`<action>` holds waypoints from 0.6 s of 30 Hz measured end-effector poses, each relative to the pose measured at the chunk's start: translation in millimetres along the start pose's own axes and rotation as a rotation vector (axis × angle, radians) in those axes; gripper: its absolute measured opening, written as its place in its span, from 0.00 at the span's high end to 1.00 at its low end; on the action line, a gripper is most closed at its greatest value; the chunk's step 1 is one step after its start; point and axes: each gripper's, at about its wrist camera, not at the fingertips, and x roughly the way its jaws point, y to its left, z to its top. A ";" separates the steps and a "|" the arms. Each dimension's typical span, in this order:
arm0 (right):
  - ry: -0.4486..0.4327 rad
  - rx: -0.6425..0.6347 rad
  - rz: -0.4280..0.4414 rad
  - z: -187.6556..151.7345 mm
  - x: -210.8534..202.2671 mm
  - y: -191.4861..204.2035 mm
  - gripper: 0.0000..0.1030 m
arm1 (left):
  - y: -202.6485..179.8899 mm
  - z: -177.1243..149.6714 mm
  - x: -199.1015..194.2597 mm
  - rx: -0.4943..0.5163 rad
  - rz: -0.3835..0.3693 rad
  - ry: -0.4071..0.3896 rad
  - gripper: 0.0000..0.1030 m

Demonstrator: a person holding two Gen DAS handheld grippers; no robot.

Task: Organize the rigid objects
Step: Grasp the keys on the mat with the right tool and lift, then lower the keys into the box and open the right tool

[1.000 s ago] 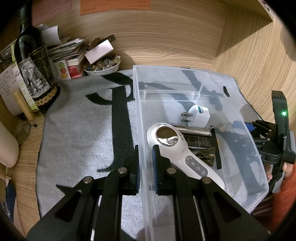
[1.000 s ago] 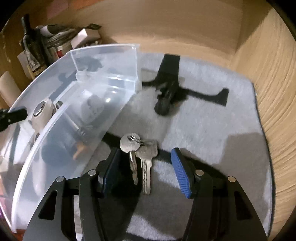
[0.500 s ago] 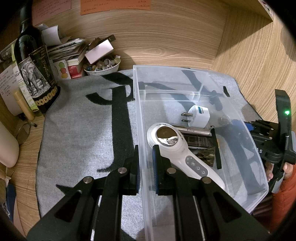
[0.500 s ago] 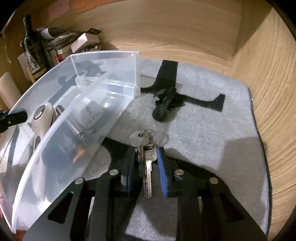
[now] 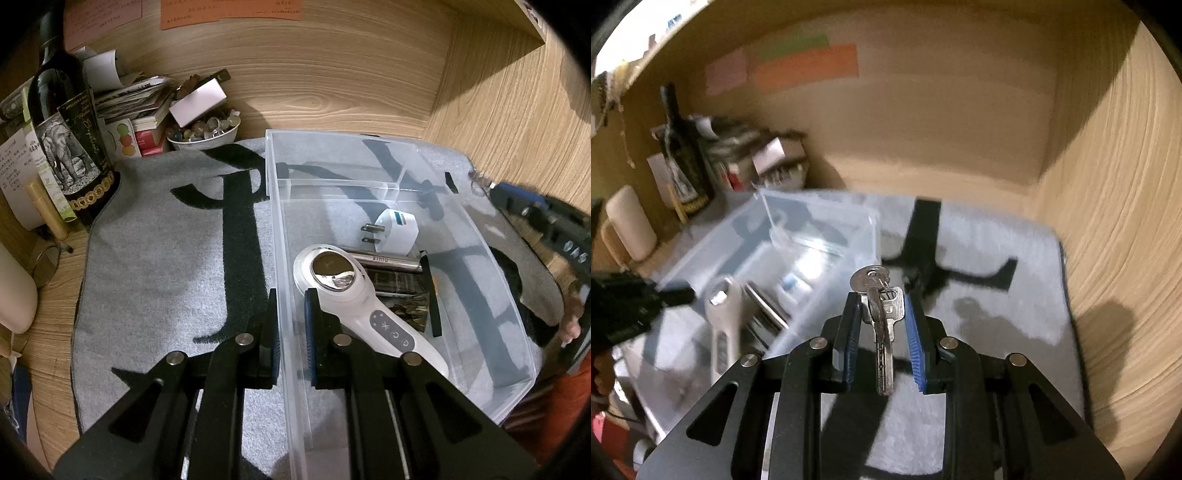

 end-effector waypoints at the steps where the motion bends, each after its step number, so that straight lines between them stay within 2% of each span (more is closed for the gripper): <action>1: -0.015 -0.005 0.004 3.2 -4.3 2.6 0.79 | 0.0 0.0 0.0 0.000 0.000 0.000 0.91; 6: -0.082 -0.039 0.043 17.8 -21.8 20.6 0.79 | 0.0 0.0 0.1 0.000 0.000 0.000 0.91; 10: -0.102 -0.075 0.084 23.7 -24.2 37.4 0.79 | -0.1 0.1 0.1 0.000 0.000 0.000 0.91; 14: -0.078 -0.109 0.125 25.1 -14.8 53.9 0.79 | 0.8 0.1 0.1 0.000 0.000 -0.001 0.91; 18: -0.005 -0.127 0.169 19.9 8.3 69.8 0.79 | 0.7 -0.3 0.4 0.000 0.000 -0.002 0.91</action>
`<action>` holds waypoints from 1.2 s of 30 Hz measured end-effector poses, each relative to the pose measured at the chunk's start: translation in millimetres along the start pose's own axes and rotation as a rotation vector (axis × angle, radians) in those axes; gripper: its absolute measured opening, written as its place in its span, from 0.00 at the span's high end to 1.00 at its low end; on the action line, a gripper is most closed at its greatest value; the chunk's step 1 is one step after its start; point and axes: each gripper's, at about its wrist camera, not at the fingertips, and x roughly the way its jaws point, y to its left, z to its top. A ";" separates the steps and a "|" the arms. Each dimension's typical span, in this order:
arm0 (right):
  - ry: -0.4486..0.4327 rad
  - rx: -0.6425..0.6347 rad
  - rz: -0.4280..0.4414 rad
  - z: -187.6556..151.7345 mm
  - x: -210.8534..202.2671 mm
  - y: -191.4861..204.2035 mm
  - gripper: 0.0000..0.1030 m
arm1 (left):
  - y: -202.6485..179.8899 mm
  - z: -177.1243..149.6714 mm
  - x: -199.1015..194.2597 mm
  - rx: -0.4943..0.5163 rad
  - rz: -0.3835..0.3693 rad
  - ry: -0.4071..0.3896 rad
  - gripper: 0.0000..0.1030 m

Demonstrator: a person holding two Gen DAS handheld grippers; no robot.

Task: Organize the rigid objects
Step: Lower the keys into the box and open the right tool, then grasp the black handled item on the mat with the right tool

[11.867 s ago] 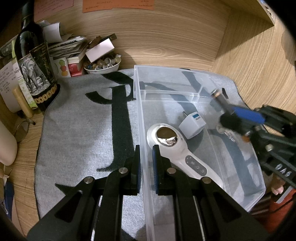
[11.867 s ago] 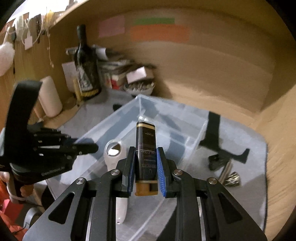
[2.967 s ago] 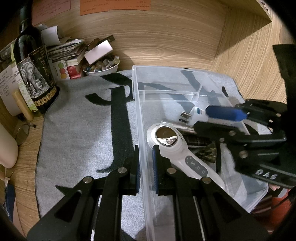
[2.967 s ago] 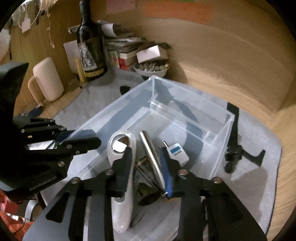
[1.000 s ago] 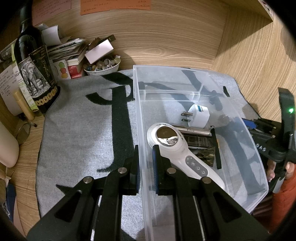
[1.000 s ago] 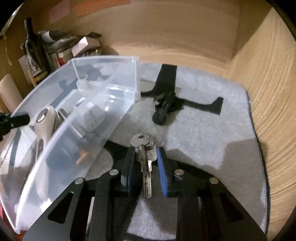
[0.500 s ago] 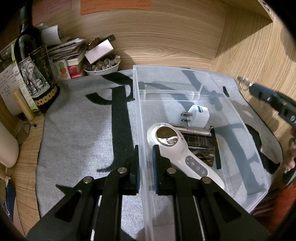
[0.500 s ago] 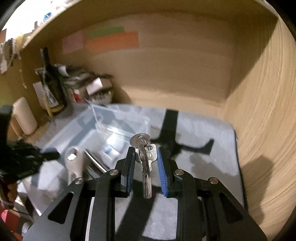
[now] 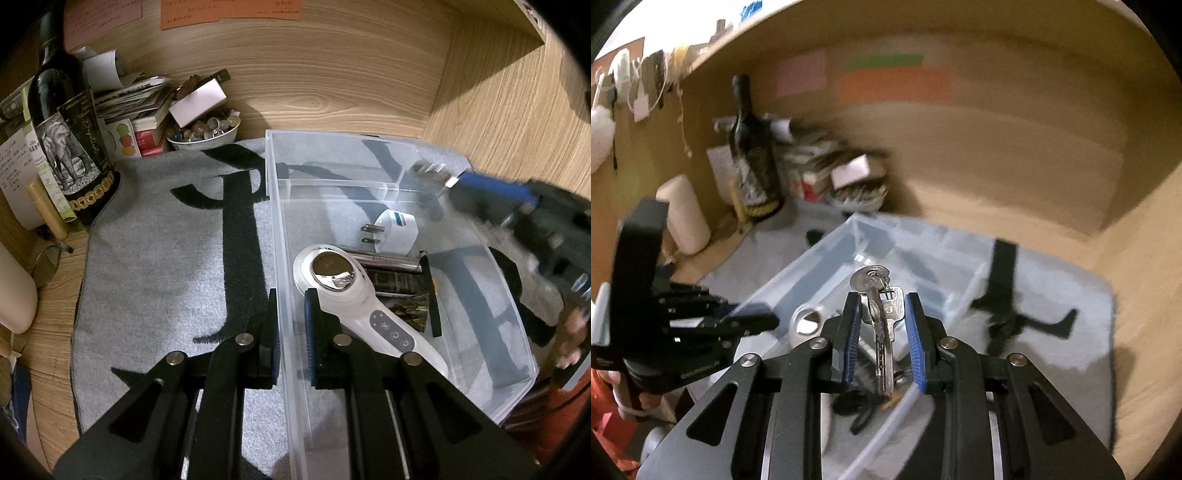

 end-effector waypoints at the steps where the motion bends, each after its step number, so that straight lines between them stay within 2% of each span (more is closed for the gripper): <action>1: 0.017 -0.004 0.005 -1.6 5.9 2.7 0.79 | -0.1 0.1 0.0 0.000 0.000 0.000 0.91; 9: 0.153 -0.030 0.046 -12.8 42.2 11.3 0.79 | 0.3 0.0 0.1 0.002 -0.001 0.001 0.91; 15: 0.193 -0.043 0.057 -15.6 49.4 11.8 0.78 | 0.0 -0.1 0.0 0.002 0.000 0.001 0.91; 17: 0.194 -0.036 0.061 -14.7 48.4 10.5 0.72 | 0.0 -0.2 0.1 0.002 0.000 0.001 0.91; 20: 0.167 -0.025 0.057 -11.2 42.8 8.9 0.63 | 0.0 -0.1 0.2 0.002 0.000 0.001 0.91; 25: 0.101 0.004 0.064 -3.2 24.7 0.3 0.56 | 0.4 -0.2 0.2 0.001 0.000 0.001 0.91; 30: 0.016 0.052 0.018 4.5 0.2 -17.0 0.56 | 0.1 -0.2 0.2 0.002 0.000 0.001 0.91; 36: -0.075 0.155 -0.072 13.1 -26.5 -57.0 0.56 | 0.0 -0.3 0.2 0.001 0.000 0.001 0.91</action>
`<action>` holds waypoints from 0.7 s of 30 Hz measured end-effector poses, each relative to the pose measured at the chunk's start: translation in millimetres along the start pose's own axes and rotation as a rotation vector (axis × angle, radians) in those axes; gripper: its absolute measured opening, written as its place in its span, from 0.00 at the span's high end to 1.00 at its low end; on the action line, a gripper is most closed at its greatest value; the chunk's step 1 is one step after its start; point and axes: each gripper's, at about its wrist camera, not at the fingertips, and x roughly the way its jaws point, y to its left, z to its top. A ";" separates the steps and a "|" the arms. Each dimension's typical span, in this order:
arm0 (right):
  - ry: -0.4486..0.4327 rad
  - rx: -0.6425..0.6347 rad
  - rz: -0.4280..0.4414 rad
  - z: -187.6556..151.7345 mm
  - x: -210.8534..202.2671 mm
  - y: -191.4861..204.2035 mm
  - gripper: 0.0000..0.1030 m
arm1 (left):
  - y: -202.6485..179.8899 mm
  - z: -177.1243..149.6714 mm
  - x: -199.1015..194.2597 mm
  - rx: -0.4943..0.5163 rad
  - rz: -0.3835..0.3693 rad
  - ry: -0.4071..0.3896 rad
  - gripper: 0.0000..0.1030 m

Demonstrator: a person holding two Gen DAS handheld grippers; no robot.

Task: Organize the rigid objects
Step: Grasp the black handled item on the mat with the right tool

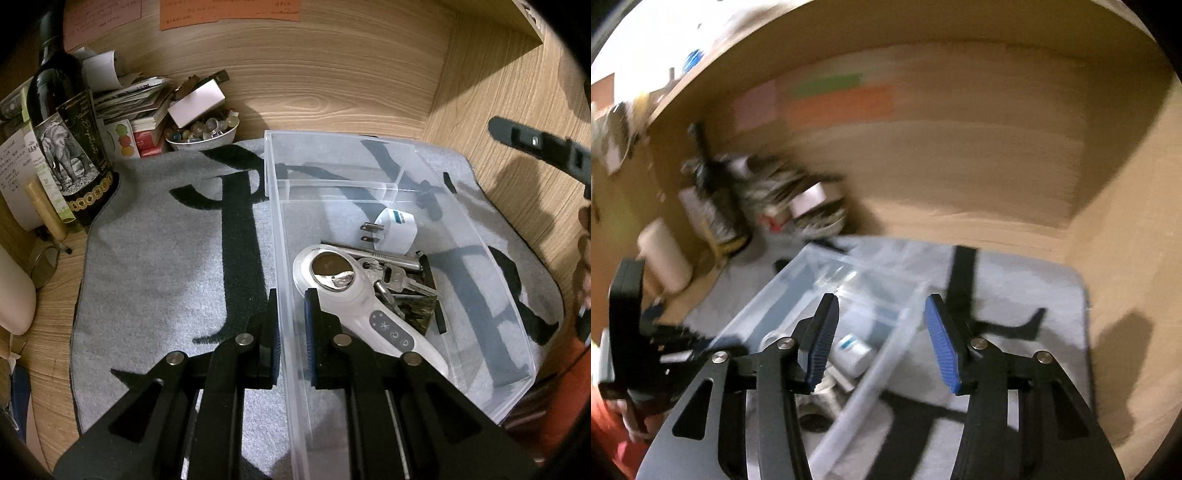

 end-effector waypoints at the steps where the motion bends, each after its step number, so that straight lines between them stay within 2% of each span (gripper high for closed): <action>1: -0.009 0.017 -0.018 2.2 -1.7 -7.7 0.56 | -0.1 0.0 0.0 0.000 0.000 0.000 0.91; 6: -0.003 0.057 -0.092 3.4 4.1 -33.4 0.56 | 0.0 -0.1 0.0 0.000 0.000 0.000 0.91; 11: 0.079 0.075 -0.125 -6.8 37.9 -46.5 0.56 | -0.5 0.0 0.2 0.001 0.001 0.001 0.91; 18: 0.249 0.095 -0.132 -33.6 100.0 -57.5 0.56 | -0.8 0.0 0.4 0.002 0.001 0.001 0.91; 21: 0.296 0.094 -0.130 -41.7 114.7 -58.0 0.64 | -0.7 0.0 0.4 0.002 0.001 0.001 0.91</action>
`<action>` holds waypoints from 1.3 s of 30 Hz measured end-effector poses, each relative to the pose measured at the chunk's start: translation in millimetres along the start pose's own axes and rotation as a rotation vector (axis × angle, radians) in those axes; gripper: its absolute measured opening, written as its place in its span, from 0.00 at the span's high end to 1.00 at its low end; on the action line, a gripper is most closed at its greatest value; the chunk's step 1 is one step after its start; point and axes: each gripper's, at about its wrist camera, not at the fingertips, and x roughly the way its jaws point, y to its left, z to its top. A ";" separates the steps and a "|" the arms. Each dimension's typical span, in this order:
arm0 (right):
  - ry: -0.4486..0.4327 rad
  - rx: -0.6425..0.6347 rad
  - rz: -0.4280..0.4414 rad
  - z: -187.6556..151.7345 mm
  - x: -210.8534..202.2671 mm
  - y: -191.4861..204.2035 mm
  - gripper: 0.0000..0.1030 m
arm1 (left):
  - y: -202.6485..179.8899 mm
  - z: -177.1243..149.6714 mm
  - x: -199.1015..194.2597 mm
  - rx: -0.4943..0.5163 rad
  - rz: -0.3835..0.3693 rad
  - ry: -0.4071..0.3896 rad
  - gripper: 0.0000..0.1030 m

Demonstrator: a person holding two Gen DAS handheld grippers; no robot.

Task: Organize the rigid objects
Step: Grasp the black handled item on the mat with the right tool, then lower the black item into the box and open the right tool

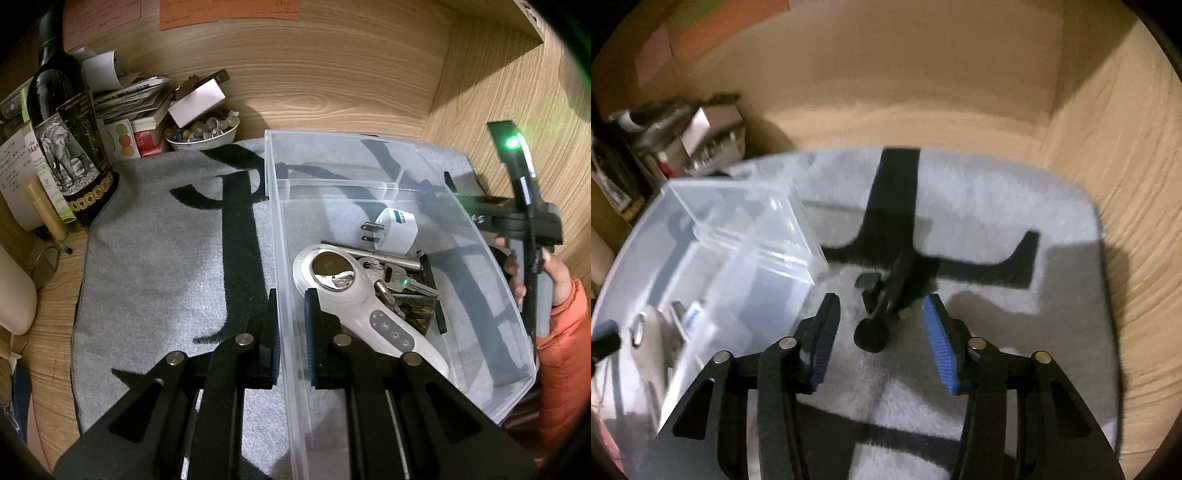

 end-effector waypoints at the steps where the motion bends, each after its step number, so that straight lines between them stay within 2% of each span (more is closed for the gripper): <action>1: 0.015 -0.001 0.002 -0.9 4.2 0.1 0.71 | -0.1 0.0 0.0 0.000 0.000 0.000 0.91; 3: 0.019 -0.008 -0.007 -2.5 6.7 0.6 0.75 | 0.0 0.0 0.0 0.000 0.000 0.000 0.91; 4: 0.013 -0.011 -0.008 -2.7 5.2 0.8 0.83 | -0.1 0.0 0.0 0.000 0.000 0.000 0.91; 5: 0.011 -0.012 -0.005 -2.6 4.1 0.6 0.84 | -0.1 0.0 0.0 0.000 0.000 0.000 0.91; 14: -0.067 -0.032 0.002 -6.0 -26.5 7.0 0.85 | -0.2 0.1 0.1 0.000 0.000 0.000 0.91; 20: -0.153 -0.051 0.020 -8.6 -67.9 9.9 0.85 | 0.6 0.0 0.1 -0.001 0.000 0.000 0.91; 30: -0.300 -0.157 0.051 -5.3 -122.5 45.8 0.85 | 0.1 0.1 0.1 0.000 -0.001 0.000 0.91; 34: -0.321 -0.206 0.076 -9.9 -131.0 64.2 0.85 | 0.3 0.0 0.2 0.001 0.000 0.000 0.91; 39: -0.301 -0.252 0.113 -18.0 -128.9 83.1 0.85 | 0.0 0.1 0.2 0.000 0.000 0.000 0.91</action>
